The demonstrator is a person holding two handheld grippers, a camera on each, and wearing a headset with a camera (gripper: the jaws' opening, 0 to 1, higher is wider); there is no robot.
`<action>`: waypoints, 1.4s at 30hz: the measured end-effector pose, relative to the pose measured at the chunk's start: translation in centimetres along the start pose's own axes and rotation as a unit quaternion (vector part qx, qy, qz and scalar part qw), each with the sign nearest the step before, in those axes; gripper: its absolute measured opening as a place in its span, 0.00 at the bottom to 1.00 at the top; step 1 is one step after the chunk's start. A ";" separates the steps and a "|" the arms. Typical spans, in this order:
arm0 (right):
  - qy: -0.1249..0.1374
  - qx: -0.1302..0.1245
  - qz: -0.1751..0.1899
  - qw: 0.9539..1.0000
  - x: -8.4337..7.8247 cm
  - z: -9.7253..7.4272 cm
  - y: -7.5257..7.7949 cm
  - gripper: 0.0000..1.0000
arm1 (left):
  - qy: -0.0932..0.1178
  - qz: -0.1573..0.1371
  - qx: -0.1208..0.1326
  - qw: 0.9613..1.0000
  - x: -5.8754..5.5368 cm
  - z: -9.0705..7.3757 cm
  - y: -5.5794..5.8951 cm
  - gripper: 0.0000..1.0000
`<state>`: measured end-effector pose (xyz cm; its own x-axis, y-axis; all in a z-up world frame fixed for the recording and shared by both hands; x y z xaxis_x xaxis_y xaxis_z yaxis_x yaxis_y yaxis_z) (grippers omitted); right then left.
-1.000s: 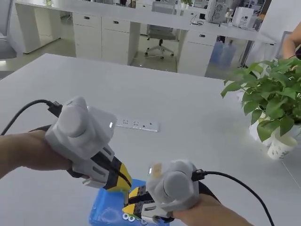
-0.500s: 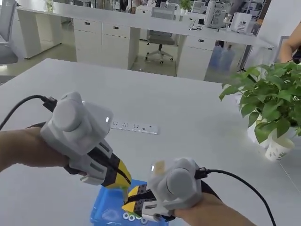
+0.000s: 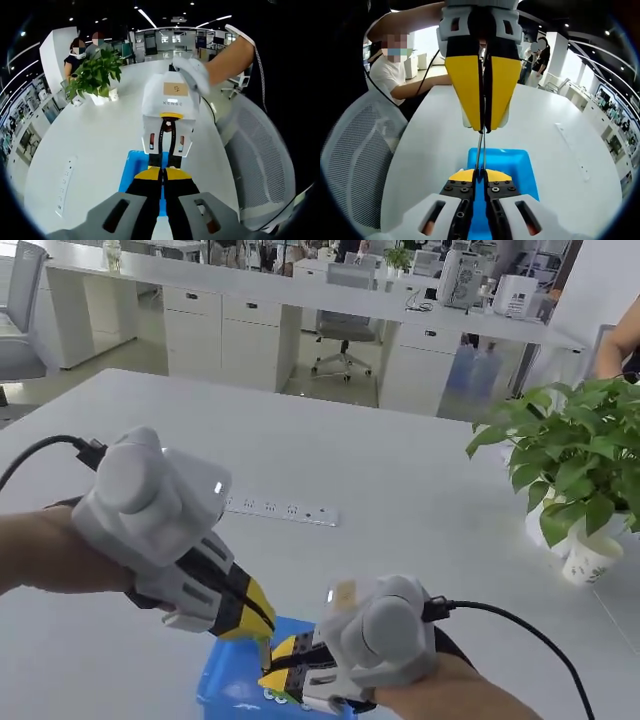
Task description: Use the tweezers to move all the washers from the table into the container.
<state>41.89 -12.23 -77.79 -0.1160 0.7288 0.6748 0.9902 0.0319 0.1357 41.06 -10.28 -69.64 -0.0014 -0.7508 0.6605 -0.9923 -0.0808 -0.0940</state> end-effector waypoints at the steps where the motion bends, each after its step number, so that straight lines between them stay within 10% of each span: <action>1: -0.001 0.001 0.000 1.000 0.0 -0.1 -0.1 0.07 | 0.001 0.000 0.000 1.000 0.0 0.0 0.1 0.04; 17: -0.023 0.012 -0.001 1.000 -0.7 -0.8 -2.6 0.06 | 0.002 -0.003 -0.011 1.000 -0.5 0.1 2.3 0.04; 42: -0.088 0.045 -0.015 0.995 -4.4 0.1 -7.5 0.05 | -0.048 0.006 -0.041 0.998 -5.0 3.4 7.0 0.04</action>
<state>34.98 -15.59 -81.84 -0.1371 0.8353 0.5325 0.9905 0.1100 0.0825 34.57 -9.38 -76.14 -0.0058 -0.8112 0.5848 -0.9991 -0.0203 -0.0380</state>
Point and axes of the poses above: the centre of the closed fingertips' face, and the gripper's own axes: z roughly forward along the fingers, y roughly to its right, x roughly out of its top, the point moved 3 cm from there along -z, roughly backward along the fingers, and after that the axes turned 7 degrees about -y, right-handed, at the moved point
